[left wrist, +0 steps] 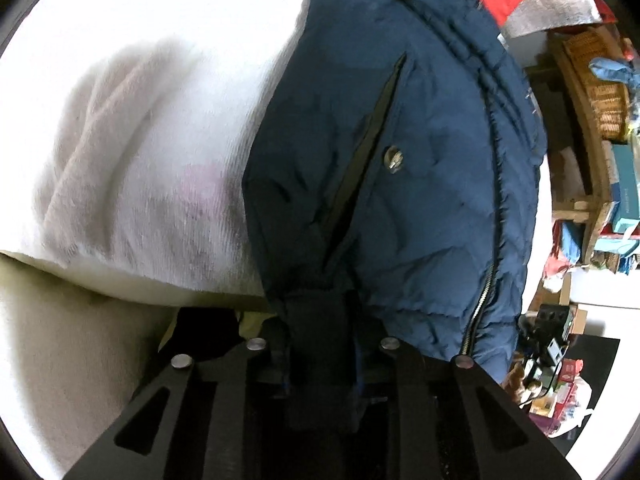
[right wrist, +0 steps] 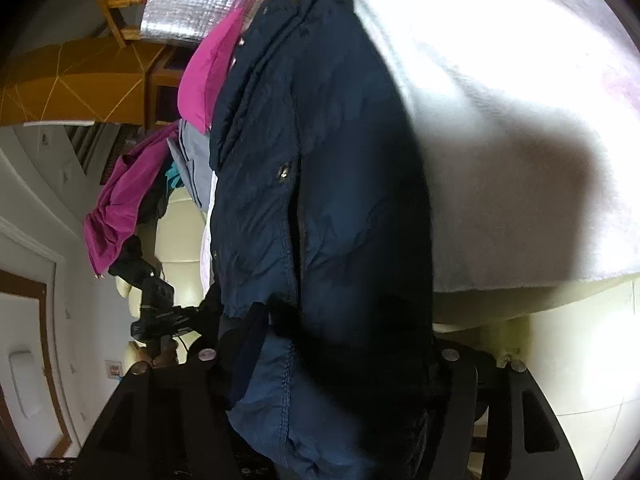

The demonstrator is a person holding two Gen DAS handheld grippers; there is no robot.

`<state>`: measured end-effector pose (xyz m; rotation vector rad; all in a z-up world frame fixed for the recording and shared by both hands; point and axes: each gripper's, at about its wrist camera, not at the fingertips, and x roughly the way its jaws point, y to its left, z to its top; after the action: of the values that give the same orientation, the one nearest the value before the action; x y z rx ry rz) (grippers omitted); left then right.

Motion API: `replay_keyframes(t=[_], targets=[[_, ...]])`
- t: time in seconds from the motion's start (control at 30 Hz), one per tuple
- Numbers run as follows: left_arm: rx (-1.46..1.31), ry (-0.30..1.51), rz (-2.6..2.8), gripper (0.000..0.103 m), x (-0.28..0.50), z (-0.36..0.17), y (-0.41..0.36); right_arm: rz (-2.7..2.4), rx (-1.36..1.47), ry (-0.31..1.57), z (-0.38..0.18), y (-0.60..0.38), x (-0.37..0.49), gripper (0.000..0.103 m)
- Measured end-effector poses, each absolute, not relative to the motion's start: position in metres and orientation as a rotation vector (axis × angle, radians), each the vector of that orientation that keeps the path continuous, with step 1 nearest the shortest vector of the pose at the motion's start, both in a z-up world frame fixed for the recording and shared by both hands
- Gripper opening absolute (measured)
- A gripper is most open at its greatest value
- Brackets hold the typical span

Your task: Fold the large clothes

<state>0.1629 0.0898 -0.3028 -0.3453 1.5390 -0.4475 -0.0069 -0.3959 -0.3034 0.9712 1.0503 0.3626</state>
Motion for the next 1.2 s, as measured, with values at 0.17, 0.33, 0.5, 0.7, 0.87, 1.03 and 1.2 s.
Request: replay_keyframes(t=[0.17,0.33,0.5,0.7,0.87,1.03,1.2], targets=[[-0.345,1.442,-0.464,0.016,0.165,-0.273,0.09,0.361,0.871,0.969,-0.267,-0.394,0.0,0.018],[-0.379,1.336,-0.505,0.015,0.179,-0.233,0.095,0.322,0.761,0.807,-0.213,-0.397,0.017,0.014],[-0.401,1.24,-0.52,0.015,0.206,-0.195,0.096,0.274,0.731,0.689,-0.176,-0.411,0.045,0.014],[-0.427,1.14,-0.528,0.015,0.253,-0.164,0.092,0.236,0.711,0.598,-0.148,-0.425,0.096,0.013],[-0.42,1.091,-0.502,0.015,0.307,-0.154,0.07,0.194,0.695,0.562,-0.136,-0.434,0.149,0.013],[-0.348,1.062,-0.428,0.015,0.364,-0.16,0.048,0.109,0.721,0.547,-0.138,-0.454,0.21,0.013],[-0.344,1.087,-0.397,0.015,0.423,-0.185,0.029,0.062,0.803,0.576,-0.158,-0.48,0.275,0.013]])
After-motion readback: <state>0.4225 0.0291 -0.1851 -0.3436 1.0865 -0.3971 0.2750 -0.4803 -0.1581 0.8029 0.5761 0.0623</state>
